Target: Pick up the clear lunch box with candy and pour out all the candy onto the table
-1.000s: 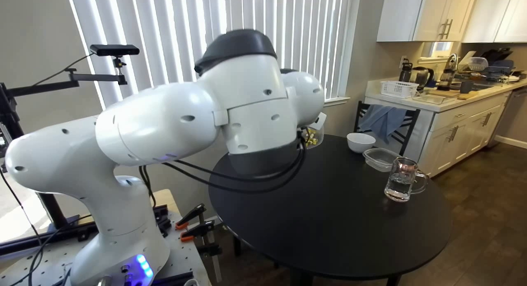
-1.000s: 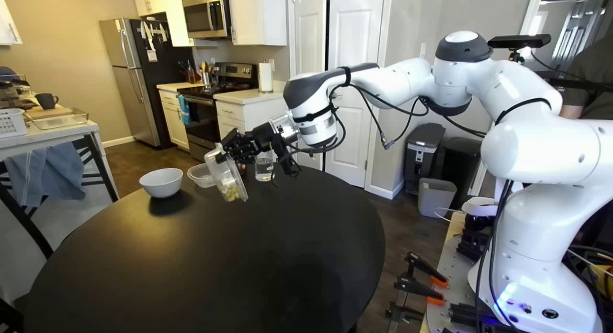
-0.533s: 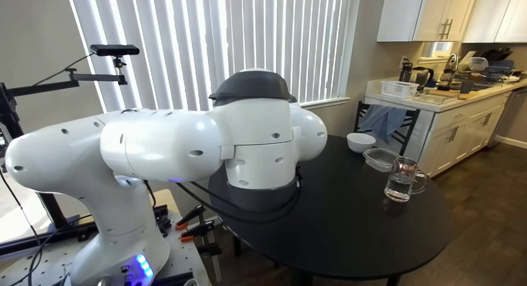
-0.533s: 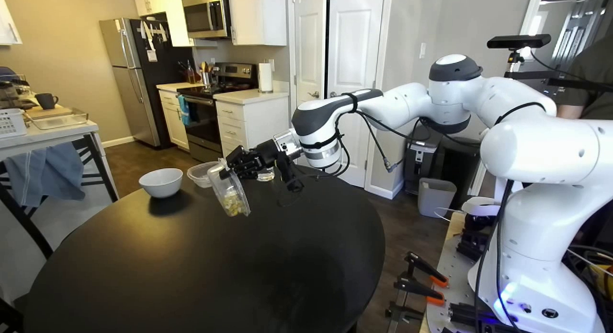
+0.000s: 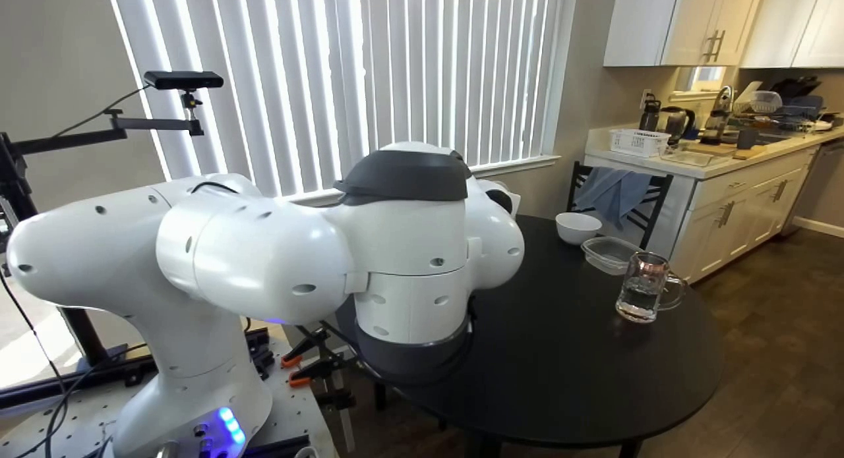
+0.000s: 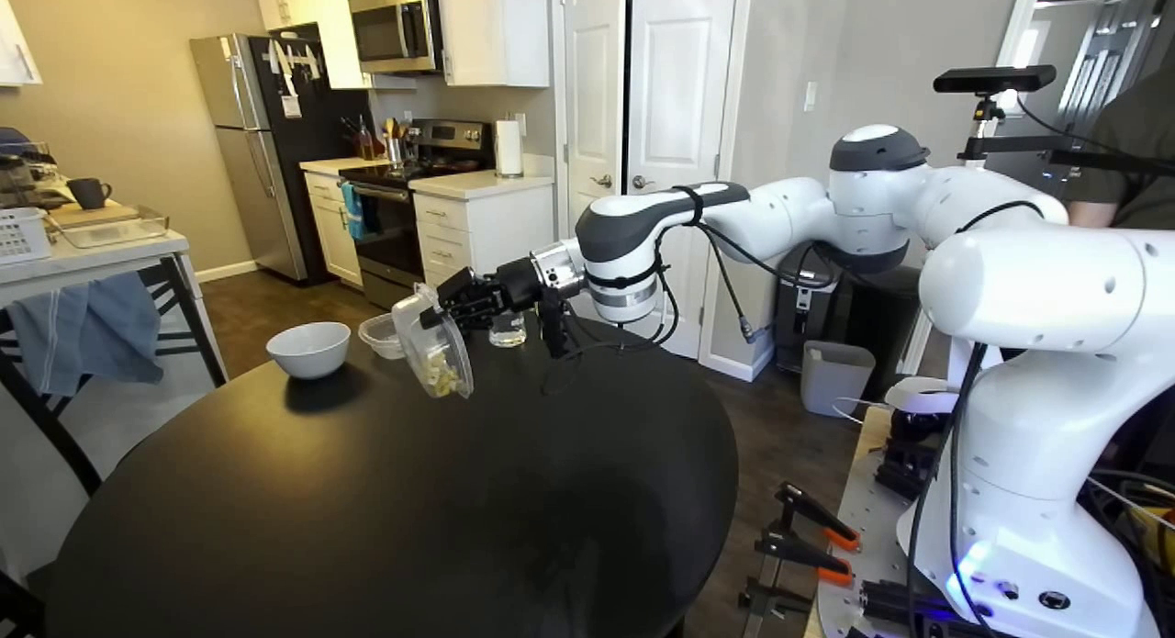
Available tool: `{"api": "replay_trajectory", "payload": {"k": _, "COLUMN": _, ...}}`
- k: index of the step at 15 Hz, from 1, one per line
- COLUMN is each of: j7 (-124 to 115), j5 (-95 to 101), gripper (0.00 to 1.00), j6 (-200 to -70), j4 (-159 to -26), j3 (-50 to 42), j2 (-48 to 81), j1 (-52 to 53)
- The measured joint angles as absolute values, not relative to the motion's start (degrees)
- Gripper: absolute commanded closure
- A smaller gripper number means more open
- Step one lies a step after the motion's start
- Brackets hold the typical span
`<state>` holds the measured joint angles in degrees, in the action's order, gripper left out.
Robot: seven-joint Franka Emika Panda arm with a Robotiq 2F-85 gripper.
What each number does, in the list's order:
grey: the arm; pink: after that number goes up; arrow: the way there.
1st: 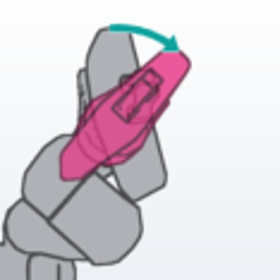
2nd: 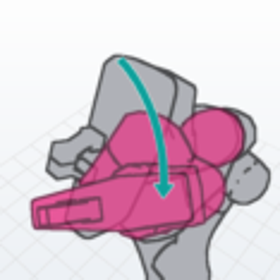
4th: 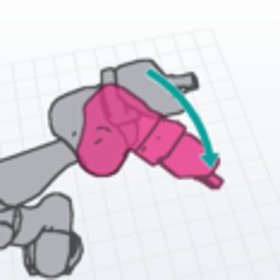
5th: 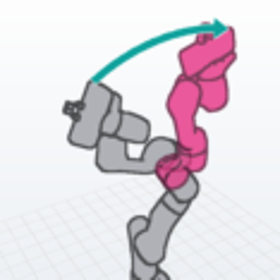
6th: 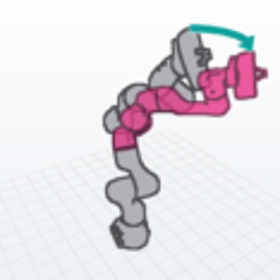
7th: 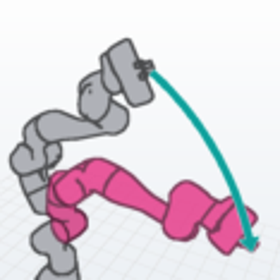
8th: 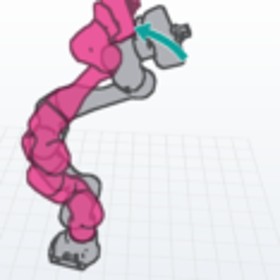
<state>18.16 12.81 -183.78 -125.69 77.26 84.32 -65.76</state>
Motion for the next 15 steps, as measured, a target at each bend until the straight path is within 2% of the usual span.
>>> {"api": "replay_trajectory", "payload": {"k": 5, "j7": 25.12, "j5": 7.40, "gripper": 0.99, "j6": -179.49, "j4": -128.04, "j3": 82.29, "j2": 83.94, "j1": -67.90}}
{"api": "replay_trajectory", "payload": {"k": 15, "j7": 32.16, "j5": 0.16, "gripper": 0.99, "j6": -180.18, "j4": -127.08, "j3": 82.36, "j2": 83.87, "j1": -68.19}}
